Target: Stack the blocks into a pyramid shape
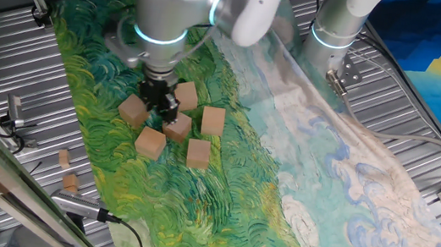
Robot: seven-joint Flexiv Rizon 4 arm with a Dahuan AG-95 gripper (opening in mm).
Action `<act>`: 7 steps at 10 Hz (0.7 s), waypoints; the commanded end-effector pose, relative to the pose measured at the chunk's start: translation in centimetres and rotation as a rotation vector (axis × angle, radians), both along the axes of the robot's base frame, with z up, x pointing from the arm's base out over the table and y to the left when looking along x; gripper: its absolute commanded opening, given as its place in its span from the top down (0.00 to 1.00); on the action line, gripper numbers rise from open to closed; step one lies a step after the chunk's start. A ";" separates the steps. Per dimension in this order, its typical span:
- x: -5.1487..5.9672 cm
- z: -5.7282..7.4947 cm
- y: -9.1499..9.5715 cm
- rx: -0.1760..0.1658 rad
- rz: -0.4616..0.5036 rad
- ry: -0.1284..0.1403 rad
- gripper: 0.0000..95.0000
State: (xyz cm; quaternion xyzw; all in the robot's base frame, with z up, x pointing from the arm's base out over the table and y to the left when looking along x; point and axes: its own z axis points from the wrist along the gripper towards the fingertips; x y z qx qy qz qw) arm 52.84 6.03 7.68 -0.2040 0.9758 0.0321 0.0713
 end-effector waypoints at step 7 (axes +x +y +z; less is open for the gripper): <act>-1.0 -1.2 1.3 0.007 -0.017 -0.016 0.20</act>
